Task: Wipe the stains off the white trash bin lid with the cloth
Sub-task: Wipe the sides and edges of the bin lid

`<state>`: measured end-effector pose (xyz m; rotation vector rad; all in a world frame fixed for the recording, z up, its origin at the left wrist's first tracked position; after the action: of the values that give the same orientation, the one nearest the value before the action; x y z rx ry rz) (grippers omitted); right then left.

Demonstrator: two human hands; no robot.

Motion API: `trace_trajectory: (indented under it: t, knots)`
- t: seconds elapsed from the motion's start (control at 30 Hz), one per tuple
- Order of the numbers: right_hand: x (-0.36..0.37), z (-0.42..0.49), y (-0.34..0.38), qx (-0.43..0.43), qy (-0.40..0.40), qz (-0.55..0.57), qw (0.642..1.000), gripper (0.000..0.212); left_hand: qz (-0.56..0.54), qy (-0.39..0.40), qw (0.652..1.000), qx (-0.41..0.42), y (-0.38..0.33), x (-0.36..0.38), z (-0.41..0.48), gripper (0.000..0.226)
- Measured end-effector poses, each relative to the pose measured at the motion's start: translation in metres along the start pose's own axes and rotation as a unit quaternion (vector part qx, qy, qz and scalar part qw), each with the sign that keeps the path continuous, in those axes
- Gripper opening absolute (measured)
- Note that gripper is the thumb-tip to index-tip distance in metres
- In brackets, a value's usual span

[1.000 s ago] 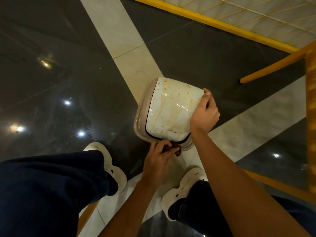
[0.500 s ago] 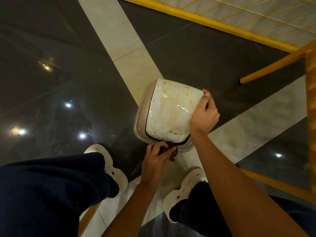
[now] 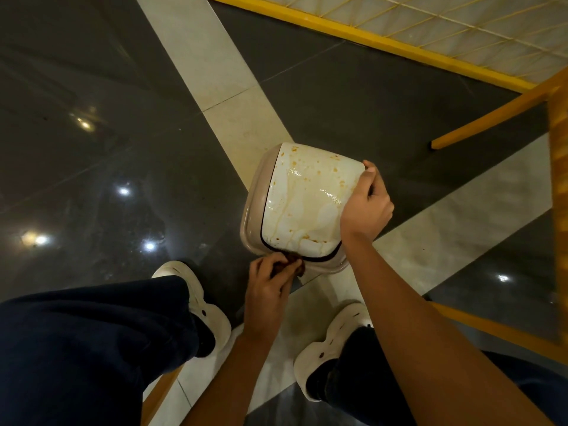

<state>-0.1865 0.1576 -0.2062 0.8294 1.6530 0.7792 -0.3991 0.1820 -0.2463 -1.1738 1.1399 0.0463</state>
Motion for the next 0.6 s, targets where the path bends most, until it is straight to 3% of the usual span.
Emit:
trace_trajectory:
  t: [0.13,0.27,0.37,0.6]
  knots:
    - [0.001,0.000,0.000,0.005,0.007,0.003,1.000,0.034,-0.001,-0.014,1.000,0.019,0.005,-0.012,0.002,0.026]
    - [0.001,0.000,-0.001,0.007,0.008,0.002,1.000,0.034,-0.018,-0.099,0.994,-0.041,0.030,-0.043,0.006,0.024]
    - [0.001,0.001,-0.001,0.005,0.006,-0.001,1.000,0.034,-0.022,-0.118,0.992,-0.049,0.034,-0.043,0.005,0.028]
    - [-0.001,0.000,0.002,-0.007,-0.007,-0.004,1.000,0.035,-0.005,0.000,0.996,0.093,-0.012,0.013,0.001,0.028]
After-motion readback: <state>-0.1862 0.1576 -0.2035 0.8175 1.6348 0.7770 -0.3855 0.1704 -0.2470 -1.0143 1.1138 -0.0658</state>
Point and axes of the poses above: each hand's wrist, its own z-axis towards the middle knuckle, its own x-axis out of the palm, y = z × x, the point moved 6 cm from there along z, towards the middle knuckle, and after that the axes turned 3 degrees about y, right-handed, at the moved point
